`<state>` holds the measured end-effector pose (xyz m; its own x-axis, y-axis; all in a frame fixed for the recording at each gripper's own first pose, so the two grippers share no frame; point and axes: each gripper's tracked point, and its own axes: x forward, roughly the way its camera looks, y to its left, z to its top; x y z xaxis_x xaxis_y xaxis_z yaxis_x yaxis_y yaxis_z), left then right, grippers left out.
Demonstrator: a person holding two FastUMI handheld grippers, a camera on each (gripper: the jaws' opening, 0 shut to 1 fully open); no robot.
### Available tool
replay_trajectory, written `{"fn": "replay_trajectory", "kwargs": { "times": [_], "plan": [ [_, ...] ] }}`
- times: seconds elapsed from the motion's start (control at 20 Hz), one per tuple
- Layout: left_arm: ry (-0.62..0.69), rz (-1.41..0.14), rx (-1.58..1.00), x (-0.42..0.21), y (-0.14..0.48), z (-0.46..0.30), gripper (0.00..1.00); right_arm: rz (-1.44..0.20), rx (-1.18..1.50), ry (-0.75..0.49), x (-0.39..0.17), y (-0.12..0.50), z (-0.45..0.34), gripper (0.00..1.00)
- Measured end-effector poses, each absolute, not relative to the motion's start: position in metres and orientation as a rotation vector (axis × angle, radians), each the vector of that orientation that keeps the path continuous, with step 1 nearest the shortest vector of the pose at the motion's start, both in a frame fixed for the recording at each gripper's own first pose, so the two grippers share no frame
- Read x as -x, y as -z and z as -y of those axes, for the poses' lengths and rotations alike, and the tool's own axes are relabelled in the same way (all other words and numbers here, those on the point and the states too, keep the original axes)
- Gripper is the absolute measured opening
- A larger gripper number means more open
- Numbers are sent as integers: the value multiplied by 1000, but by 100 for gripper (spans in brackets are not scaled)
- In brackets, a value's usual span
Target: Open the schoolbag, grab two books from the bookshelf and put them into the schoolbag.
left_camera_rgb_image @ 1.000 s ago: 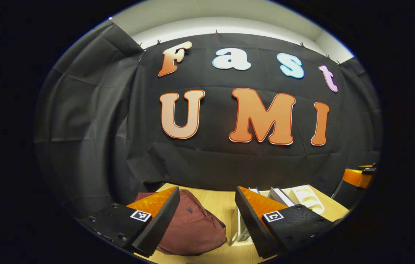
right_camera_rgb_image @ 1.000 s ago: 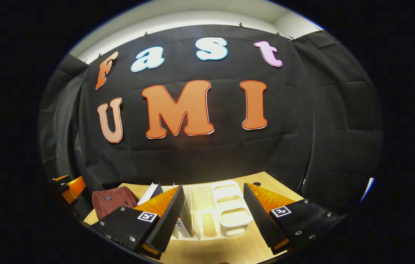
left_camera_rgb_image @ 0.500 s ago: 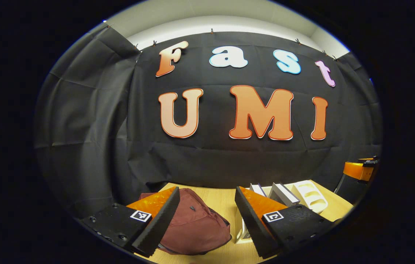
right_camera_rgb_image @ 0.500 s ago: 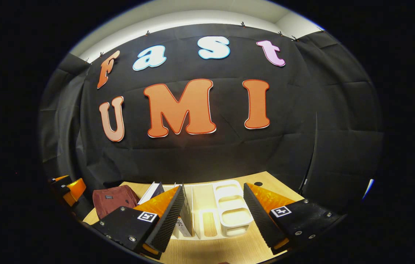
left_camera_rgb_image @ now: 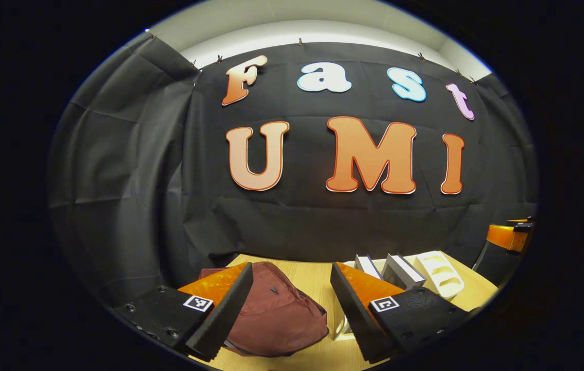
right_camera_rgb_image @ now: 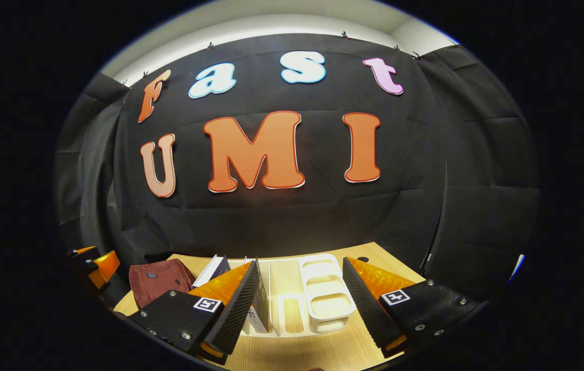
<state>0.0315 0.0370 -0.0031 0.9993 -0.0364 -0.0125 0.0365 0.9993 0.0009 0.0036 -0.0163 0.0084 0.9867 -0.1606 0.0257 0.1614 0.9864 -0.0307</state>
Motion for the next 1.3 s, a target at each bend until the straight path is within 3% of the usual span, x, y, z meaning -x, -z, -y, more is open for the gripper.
{"fn": "replay_trajectory", "kwargs": {
  "times": [0.75,0.95,1.3],
  "plan": [
    [35,-60,-116,-38,35,-42,95,-6,59,188,-5,4,22,97],
    [47,-118,-257,-44,70,-42,98,-23,77,201,-7,10,29,96],
    [180,-295,-500,-40,167,-24,95,-56,80,246,-7,17,53,96]
  ]
}}
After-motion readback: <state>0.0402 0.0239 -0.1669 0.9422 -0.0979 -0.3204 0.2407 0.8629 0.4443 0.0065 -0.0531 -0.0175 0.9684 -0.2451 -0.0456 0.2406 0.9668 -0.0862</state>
